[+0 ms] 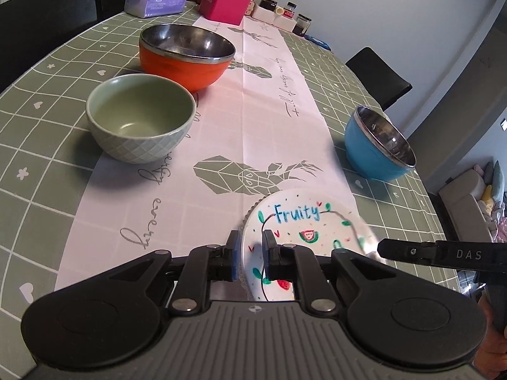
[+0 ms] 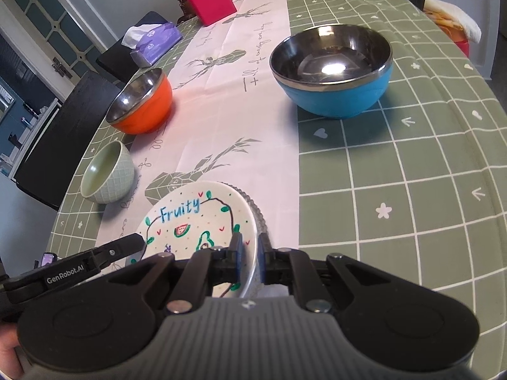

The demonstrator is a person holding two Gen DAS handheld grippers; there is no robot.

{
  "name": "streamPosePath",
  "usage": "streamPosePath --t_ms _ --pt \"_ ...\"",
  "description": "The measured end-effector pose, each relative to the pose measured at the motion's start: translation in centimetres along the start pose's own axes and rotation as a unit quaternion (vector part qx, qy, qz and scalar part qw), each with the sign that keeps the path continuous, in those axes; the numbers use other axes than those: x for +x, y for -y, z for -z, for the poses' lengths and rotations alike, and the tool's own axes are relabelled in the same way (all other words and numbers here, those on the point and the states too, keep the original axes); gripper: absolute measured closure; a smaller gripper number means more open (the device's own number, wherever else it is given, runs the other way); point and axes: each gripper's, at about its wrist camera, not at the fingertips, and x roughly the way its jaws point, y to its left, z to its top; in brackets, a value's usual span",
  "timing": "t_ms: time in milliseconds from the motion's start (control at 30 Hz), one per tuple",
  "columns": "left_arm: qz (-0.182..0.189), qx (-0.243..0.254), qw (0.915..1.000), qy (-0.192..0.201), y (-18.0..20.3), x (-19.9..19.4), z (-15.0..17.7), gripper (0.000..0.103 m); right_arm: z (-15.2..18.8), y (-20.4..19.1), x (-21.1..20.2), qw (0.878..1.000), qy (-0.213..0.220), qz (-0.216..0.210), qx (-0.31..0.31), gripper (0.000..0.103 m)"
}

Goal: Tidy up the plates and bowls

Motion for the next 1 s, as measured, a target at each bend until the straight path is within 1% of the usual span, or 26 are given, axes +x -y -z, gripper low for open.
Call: streamPosePath --t_ms 133,200,233,300,433,533,633,733,1000 --pt "0.005 -0.007 1.0000 -0.002 -0.2 -0.3 -0.1 0.088 -0.3 -0.1 -1.0 1.000 0.018 -0.010 -0.004 0.092" --pt "0.008 -0.011 0.9999 -0.004 -0.4 -0.7 -0.2 0.088 -0.3 -0.1 -1.1 1.000 0.016 -0.001 -0.008 0.088" --pt "0.010 -0.015 0.9998 -0.006 -0.5 -0.8 -0.3 0.088 -0.3 0.0 -1.1 1.000 0.010 0.006 -0.007 0.082" --pt "0.017 -0.028 0.9994 -0.015 -0.9 -0.9 -0.4 0.088 -0.2 0.4 -0.8 1.000 -0.006 0.011 0.000 0.082" --pt "0.028 -0.059 0.9974 -0.030 -2.0 -1.1 -0.2 0.088 0.5 1.3 -0.5 0.998 -0.041 -0.012 0.039 0.078" --pt "0.032 -0.066 0.9968 -0.032 -2.3 -1.3 0.1 0.088 1.2 1.5 -0.4 0.997 -0.057 -0.023 0.055 0.078" --pt "0.042 -0.067 0.9962 -0.038 -2.1 -1.1 0.2 0.088 1.8 1.4 -0.1 0.996 -0.066 -0.022 0.061 0.078" --pt "0.040 -0.060 0.9967 -0.038 -1.8 -1.2 0.3 0.089 1.8 1.5 0.0 0.995 -0.069 -0.036 0.069 0.091" --pt "0.036 -0.053 0.9973 -0.035 -1.5 -1.0 0.3 0.090 1.6 1.5 0.0 0.996 -0.058 -0.034 0.067 0.092"
